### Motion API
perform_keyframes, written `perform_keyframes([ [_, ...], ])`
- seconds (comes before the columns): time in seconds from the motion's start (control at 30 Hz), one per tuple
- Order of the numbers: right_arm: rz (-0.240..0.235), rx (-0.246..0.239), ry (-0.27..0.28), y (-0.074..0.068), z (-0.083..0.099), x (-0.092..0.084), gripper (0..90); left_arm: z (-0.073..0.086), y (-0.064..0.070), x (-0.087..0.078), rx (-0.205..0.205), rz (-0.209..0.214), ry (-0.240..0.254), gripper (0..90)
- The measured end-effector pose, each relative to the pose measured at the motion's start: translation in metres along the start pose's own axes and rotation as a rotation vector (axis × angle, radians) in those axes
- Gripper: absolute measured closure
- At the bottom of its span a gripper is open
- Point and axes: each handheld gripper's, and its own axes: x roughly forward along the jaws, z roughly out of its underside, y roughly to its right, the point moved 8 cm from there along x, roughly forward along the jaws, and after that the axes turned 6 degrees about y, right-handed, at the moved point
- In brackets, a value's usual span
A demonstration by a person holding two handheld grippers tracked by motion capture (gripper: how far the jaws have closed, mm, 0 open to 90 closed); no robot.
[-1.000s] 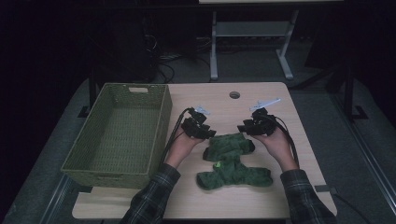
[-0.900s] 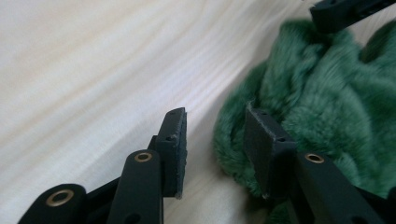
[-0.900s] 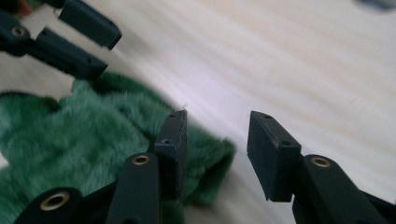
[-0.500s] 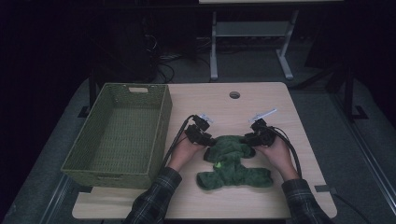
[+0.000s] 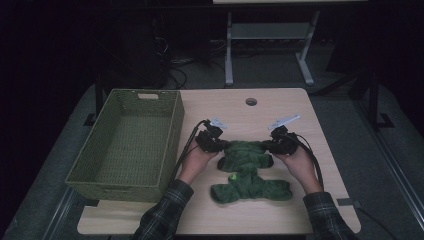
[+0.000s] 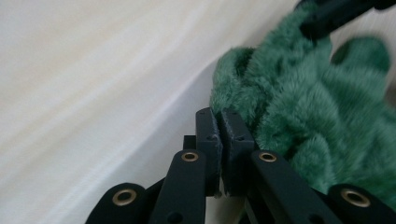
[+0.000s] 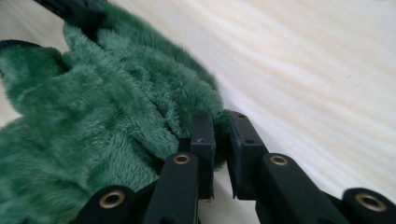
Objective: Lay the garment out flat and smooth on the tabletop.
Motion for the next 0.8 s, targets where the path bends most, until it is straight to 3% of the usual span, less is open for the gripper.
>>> perform_keyframes([
  [0.1,-0.004,0.015,0.006,0.0,-0.001,-0.004,75.2,-0.006,-0.002,-0.007,-0.003,-0.011,0.046,86.6],
  [0.23,-0.011,0.021,-0.029,0.0,0.005,0.002,69.4,-0.003,-0.003,-0.004,0.009,-0.021,0.032,86.7],
  [0.37,-0.009,0.038,0.002,0.003,0.001,0.0,64.1,-0.001,-0.004,0.0,0.003,-0.025,0.028,86.7],
  [0.53,0.004,0.093,0.036,0.013,-0.006,0.0,62.3,-0.001,-0.006,0.001,0.011,-0.025,0.025,86.7],
  [0.6,0.015,0.116,0.055,0.021,-0.012,0.006,62.3,0.0,-0.006,0.001,0.007,-0.025,0.02,86.7],
  [0.73,0.01,0.141,0.065,0.025,-0.014,0.017,62.7,0.0,-0.006,0.002,0.005,-0.026,0.025,86.7],
  [0.8,0.003,0.149,0.041,0.025,-0.01,0.026,63.4,0.0,-0.006,0.002,0.008,-0.025,0.02,86.7],
])
